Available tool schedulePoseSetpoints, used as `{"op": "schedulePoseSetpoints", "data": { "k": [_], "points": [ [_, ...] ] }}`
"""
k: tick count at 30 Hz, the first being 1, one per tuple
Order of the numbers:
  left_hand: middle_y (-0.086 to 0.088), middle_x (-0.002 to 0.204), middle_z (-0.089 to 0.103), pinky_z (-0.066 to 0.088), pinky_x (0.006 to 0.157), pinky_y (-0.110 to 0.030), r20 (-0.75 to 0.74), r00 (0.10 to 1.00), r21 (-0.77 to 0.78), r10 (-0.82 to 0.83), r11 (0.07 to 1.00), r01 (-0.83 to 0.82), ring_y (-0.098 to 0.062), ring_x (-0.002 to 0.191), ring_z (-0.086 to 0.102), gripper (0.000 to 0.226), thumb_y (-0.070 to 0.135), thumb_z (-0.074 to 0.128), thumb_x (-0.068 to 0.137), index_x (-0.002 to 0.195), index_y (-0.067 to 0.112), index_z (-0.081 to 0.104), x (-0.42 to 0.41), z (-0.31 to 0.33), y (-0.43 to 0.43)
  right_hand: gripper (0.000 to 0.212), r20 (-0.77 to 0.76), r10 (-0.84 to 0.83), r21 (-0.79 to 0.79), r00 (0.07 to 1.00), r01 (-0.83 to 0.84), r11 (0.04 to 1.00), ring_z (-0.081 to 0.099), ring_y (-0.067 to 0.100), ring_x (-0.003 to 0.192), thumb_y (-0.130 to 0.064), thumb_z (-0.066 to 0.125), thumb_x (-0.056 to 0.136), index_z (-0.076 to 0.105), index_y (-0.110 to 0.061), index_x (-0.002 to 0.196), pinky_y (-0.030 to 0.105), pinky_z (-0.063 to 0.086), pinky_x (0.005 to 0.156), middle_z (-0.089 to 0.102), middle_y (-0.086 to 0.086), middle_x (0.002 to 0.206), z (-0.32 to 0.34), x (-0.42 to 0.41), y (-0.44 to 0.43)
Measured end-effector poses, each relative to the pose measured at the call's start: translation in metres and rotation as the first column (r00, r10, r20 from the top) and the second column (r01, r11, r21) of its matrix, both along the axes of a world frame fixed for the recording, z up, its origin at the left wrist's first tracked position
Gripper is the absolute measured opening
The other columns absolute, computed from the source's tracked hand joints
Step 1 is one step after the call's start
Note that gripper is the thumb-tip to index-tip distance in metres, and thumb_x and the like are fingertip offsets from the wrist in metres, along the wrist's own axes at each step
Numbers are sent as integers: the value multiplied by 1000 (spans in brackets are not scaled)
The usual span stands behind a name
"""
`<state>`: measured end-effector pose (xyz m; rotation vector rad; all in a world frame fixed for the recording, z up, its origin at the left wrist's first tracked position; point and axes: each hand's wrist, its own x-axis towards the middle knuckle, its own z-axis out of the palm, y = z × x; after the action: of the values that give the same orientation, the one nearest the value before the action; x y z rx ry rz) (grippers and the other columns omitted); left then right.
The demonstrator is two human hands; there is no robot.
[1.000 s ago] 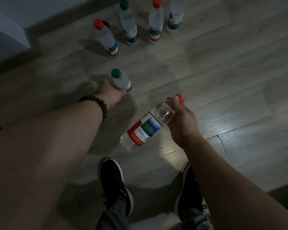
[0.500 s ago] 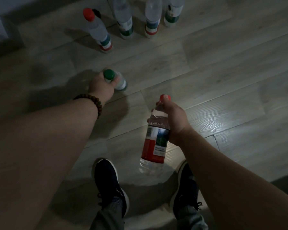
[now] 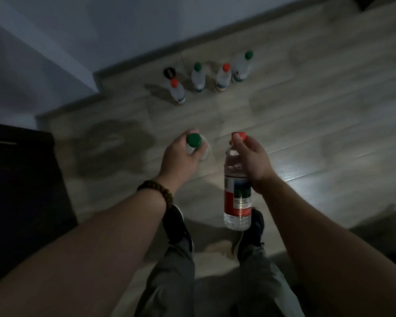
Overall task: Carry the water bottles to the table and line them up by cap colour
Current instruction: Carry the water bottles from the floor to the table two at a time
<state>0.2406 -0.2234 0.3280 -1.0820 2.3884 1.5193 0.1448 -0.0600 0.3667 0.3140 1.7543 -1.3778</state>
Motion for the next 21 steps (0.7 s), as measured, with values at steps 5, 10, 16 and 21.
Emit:
{"op": "schedulePoseSetpoints", "data": {
  "k": [5, 10, 16, 21],
  "points": [
    [27, 97, 65, 39, 74, 2, -149, 987, -29, -52, 998, 49, 11, 89, 61, 24, 57, 63, 90, 106, 39, 65, 1, 182, 4, 39, -144, 20, 45, 989, -13, 999, 68, 27, 79, -49, 59, 100, 65, -10, 104, 45, 60, 75, 66, 14, 91, 157, 1, 11],
    [40, 88, 65, 41, 72, -2, -348, 933, -4, -94, 995, 98, 17, 87, 61, 10, 53, 60, 90, 89, 44, 62, -24, 331, 19, 31, -261, -61, -1, 963, 63, 998, 71, 17, 71, -51, 59, 99, 66, -21, 102, 30, 58, 62, 70, 5, 84, 279, -6, 42],
    [-1, 80, 76, 61, 79, -45, -373, 925, 163, -73, 976, 142, -24, 81, 75, 22, 54, 67, 77, 78, 32, 69, -92, 417, 57, 35, -391, -258, -37, 884, 265, 964, 74, 22, 85, -56, 58, 98, 68, -23, 104, 42, 62, 81, 74, 4, 95, 358, -31, 98],
    [-17, 83, 75, 60, 74, -50, -351, 922, 261, -161, 929, 262, -32, 74, 74, 29, 47, 71, 75, 81, 19, 70, -159, 440, 118, 36, -436, -339, -97, 834, 331, 939, 73, 27, 95, -58, 55, 99, 66, -25, 110, 53, 59, 91, 74, 6, 103, 387, -81, 156]
  ]
}}
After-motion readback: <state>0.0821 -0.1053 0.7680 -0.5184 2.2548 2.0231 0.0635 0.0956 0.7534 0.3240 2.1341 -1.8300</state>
